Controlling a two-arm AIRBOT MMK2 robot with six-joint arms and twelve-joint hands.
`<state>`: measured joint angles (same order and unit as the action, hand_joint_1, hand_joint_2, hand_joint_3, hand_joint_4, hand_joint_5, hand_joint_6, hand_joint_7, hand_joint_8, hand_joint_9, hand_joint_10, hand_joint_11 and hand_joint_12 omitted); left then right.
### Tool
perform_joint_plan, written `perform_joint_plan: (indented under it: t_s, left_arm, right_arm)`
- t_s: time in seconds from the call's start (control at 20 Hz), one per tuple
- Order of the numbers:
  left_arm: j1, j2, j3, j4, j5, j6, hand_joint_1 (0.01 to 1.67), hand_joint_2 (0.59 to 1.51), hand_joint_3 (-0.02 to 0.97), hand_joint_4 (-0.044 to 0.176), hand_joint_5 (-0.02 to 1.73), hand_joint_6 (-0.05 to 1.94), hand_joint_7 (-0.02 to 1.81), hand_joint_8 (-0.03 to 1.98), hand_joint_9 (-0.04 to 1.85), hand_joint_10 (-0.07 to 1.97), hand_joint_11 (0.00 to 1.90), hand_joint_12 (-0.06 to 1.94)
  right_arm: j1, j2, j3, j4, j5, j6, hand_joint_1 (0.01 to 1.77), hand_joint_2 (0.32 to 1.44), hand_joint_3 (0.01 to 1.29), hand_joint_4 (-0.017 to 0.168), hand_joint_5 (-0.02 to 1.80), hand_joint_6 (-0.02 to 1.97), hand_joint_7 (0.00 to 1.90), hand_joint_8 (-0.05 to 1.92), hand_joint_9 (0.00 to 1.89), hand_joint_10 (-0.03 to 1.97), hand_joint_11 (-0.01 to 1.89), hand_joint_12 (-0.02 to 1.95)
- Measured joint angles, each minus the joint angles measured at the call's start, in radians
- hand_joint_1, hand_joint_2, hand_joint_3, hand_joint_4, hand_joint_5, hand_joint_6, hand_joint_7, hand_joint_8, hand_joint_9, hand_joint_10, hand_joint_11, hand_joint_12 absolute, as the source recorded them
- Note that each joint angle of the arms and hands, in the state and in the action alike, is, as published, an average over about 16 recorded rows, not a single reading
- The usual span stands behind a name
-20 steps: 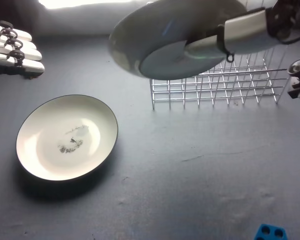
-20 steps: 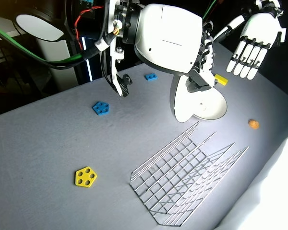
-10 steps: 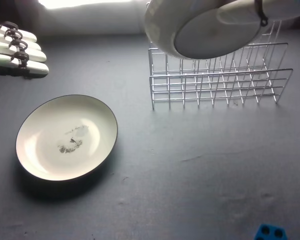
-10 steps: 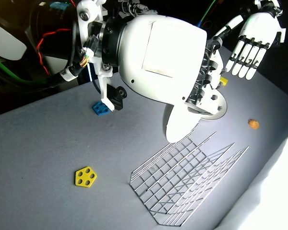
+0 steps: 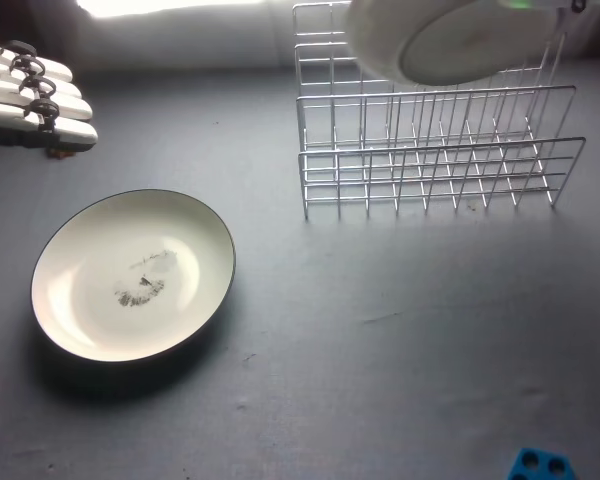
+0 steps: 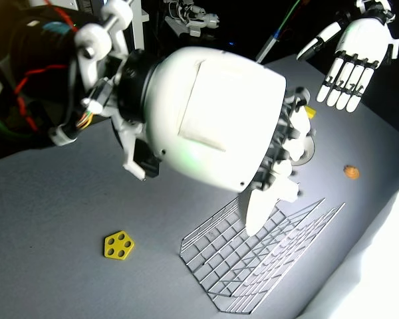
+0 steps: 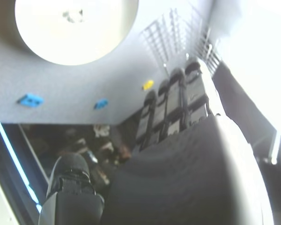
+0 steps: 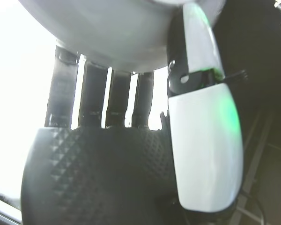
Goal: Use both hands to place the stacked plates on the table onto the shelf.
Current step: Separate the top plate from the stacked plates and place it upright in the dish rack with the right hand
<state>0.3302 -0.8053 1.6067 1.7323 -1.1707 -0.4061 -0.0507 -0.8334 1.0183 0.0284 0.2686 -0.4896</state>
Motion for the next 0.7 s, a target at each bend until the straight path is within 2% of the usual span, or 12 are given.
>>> perform_joint_plan:
  t_s: [0.5, 0.7]
  left_arm:
    - [-0.056, -0.029, 0.004, 0.022, -0.005, -0.003, 0.01, 1.103, 0.017, 0.001, 0.02, 0.01, 0.02, -0.01, 0.02, 0.01, 0.02, -0.01]
    - [-0.061, -0.042, 0.010, 0.026, -0.006, -0.002, 0.01, 1.102, 0.017, 0.002, 0.02, 0.01, 0.02, -0.01, 0.02, 0.01, 0.02, -0.01]
  right_arm:
    - [-0.012, -0.018, 0.082, -0.009, -0.025, 0.033, 1.19, 1.07, 0.01, 0.004, 0.87, 1.13, 0.91, 1.05, 0.99, 0.61, 0.66, 1.39]
    - [-0.019, -0.035, 0.115, -0.019, -0.034, 0.069, 1.19, 1.07, 0.01, 0.004, 0.87, 1.13, 0.91, 1.06, 0.99, 0.61, 0.66, 1.39]
